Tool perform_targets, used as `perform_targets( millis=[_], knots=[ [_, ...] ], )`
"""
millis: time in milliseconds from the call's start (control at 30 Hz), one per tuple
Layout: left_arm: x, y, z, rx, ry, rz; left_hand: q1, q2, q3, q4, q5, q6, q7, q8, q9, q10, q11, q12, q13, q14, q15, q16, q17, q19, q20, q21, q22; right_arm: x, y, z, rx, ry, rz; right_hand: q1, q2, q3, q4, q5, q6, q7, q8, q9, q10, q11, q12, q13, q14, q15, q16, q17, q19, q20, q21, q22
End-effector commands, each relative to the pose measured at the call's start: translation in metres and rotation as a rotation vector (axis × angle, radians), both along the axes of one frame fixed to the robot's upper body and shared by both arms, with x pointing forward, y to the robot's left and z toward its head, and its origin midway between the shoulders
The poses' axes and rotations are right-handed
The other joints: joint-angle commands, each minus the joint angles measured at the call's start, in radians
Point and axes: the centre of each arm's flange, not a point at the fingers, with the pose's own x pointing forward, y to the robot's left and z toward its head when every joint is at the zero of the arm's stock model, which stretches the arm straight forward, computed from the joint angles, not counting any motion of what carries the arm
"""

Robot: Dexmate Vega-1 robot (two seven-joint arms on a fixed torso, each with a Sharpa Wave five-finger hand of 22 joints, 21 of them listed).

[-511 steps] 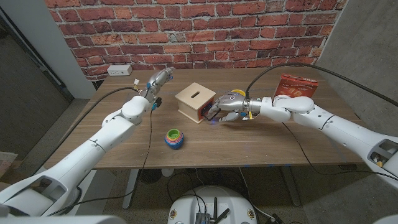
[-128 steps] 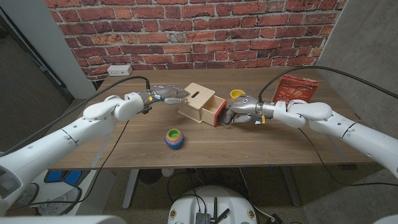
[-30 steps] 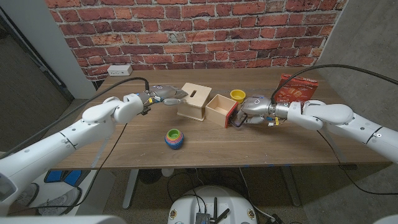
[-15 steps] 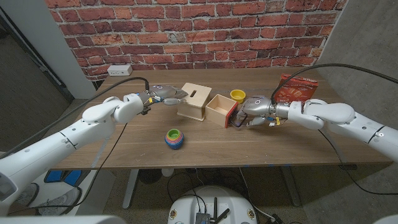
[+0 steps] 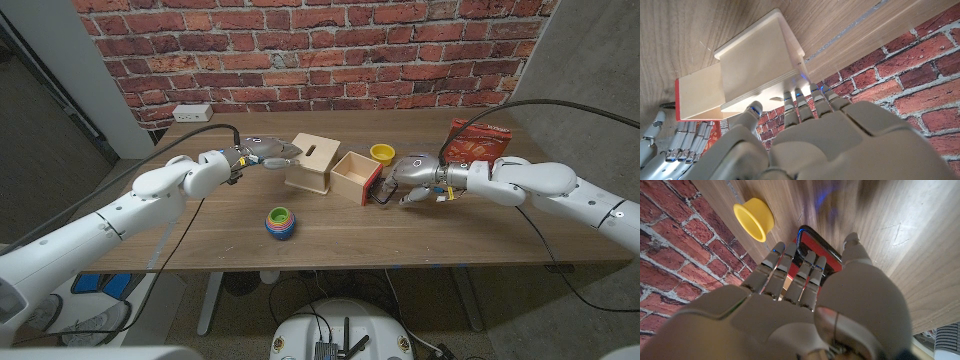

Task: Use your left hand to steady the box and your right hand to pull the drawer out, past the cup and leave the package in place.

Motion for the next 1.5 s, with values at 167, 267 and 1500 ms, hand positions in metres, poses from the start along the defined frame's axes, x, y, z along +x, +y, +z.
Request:
perform_targets(
  millis=[167, 267, 1500],
  knots=[
    [-0.006, 0.0, 0.006, -0.02, -0.043, -0.003, -0.001, 0.054, 0.012, -0.001, -0.002, 0.005, 0.0, 0.009, 0.006, 0.003, 0.002, 0.004, 0.003, 0.008, -0.115, -0.006, 0.001, 0.013, -0.159, 0.004, 0.001, -0.009, -0.007, 0.008, 0.025, -0.007, 0.014, -0.013, 0.007, 0.001, 0.005, 0.001, 0.005, -0.003, -0.002, 0.004, 0.0, 0.0, 0.01, 0.006, -0.007, -0.153, 0.011, 0.007, 0.011, -0.034, 0.003, 0.003],
    [-0.007, 0.001, 0.008, -0.024, -0.054, -0.006, -0.001, 0.054, 0.013, -0.001, -0.002, 0.004, 0.0, 0.008, 0.006, 0.003, 0.002, 0.004, 0.003, 0.007, -0.116, -0.006, 0.001, 0.013, -0.159, 0.004, 0.001, -0.01, -0.007, 0.01, 0.033, -0.009, 0.016, -0.017, 0.009, 0.0, 0.007, 0.001, 0.007, 0.0, -0.001, 0.004, 0.003, 0.0, 0.012, 0.006, -0.006, -0.152, 0.013, 0.007, 0.012, -0.034, 0.004, 0.003],
    [-0.012, 0.015, 0.028, -0.187, -0.152, 0.006, -0.002, 0.052, 0.021, -0.006, -0.003, 0.005, 0.001, 0.008, 0.006, 0.006, 0.0, 0.005, 0.003, 0.011, -0.115, -0.006, 0.001, 0.029, -0.151, 0.007, 0.001, -0.023, -0.019, 0.03, 0.229, -0.011, 0.017, -0.085, 0.052, -0.005, 0.029, 0.006, 0.003, 0.02, -0.007, 0.002, 0.012, 0.023, 0.019, 0.002, -0.013, -0.15, 0.023, 0.0, 0.069, -0.027, 0.024, 0.003]
  ],
)
